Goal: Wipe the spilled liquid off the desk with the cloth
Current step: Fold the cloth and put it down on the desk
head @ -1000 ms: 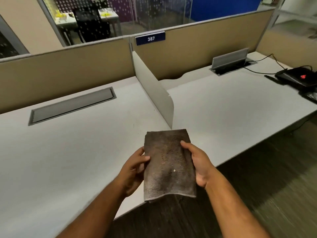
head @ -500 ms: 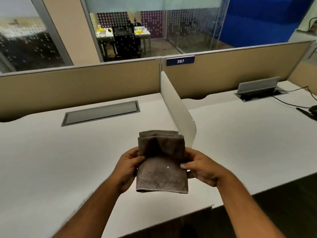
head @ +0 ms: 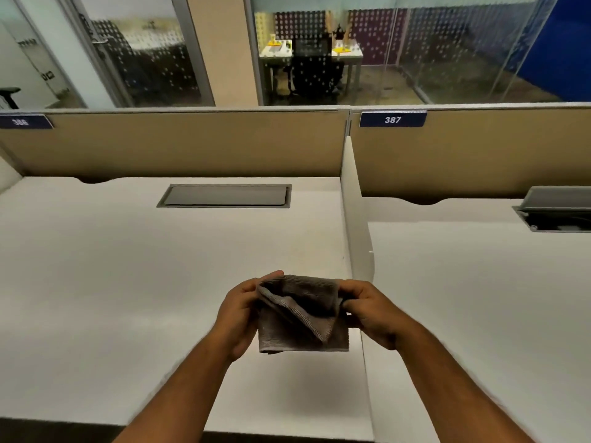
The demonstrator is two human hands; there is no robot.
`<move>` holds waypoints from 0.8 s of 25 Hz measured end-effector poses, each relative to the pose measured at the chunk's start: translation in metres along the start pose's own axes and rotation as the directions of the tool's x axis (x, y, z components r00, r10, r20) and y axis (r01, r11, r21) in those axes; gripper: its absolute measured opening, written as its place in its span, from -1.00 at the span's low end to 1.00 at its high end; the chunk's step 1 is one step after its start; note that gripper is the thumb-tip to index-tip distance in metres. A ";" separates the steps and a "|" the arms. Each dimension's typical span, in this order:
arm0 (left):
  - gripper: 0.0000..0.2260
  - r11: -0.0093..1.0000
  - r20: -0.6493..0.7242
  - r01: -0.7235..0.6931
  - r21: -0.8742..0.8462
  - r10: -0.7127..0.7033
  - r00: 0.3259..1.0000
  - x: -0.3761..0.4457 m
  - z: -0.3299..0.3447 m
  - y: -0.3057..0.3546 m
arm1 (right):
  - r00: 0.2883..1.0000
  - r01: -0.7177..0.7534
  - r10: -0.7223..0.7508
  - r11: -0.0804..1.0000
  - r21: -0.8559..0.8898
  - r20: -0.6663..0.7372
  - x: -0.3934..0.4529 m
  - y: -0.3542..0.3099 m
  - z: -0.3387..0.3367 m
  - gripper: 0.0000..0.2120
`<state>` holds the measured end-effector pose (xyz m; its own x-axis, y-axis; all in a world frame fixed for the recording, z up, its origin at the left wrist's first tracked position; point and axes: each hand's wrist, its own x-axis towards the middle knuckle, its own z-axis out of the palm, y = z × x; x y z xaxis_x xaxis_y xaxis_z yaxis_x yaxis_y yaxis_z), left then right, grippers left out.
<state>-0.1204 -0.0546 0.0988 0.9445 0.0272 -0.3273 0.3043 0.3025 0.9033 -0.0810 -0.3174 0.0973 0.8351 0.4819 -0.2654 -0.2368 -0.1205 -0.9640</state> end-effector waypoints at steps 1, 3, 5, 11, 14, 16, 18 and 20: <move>-0.66 1.000 -0.029 -0.005 -0.025 0.004 1.000 0.001 0.002 -0.003 | 1.000 0.015 -0.015 1.000 -0.005 0.014 0.001 0.001 -0.003 -0.53; -0.72 0.993 -0.060 -0.009 -0.121 0.002 0.998 0.004 0.000 -0.008 | 0.999 0.042 -0.042 0.999 -0.008 0.022 0.004 0.004 -0.006 -0.60; -0.80 0.950 -0.054 0.012 -0.313 -0.030 0.998 0.006 -0.005 -0.012 | 0.999 0.051 -0.051 0.999 0.014 -0.010 0.009 0.010 -0.007 -0.72; -0.54 0.958 0.076 0.198 0.209 -0.218 0.973 0.001 -0.005 -0.045 | 0.953 0.093 -0.073 0.994 0.056 -0.295 0.016 0.034 0.011 -0.93; -0.43 0.969 -0.035 0.177 0.169 -0.174 0.984 0.009 -0.007 -0.044 | 0.940 0.100 -0.094 0.995 0.003 -0.328 0.021 0.043 0.014 -0.75; -0.34 0.985 -0.147 0.122 0.120 -0.104 0.984 0.023 -0.006 -0.039 | 0.942 0.108 -0.139 0.987 -0.118 -0.306 0.026 0.048 0.018 -0.65; -0.31 0.990 -0.262 0.073 0.120 -0.040 0.964 0.045 -0.002 -0.034 | 0.953 0.076 -0.146 0.964 -0.254 -0.267 0.036 0.053 0.023 -0.65; -0.34 0.990 -0.319 0.019 0.138 0.026 0.947 0.071 0.004 -0.029 | 0.950 0.031 -0.128 0.946 -0.322 -0.285 0.049 0.060 0.028 -0.68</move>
<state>-0.0615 -0.0653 0.0501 0.8635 0.3373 -0.3750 0.3364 0.1690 0.9264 -0.0680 -0.2772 0.0270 0.9651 0.2259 -0.1322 -0.0380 -0.3787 -0.9247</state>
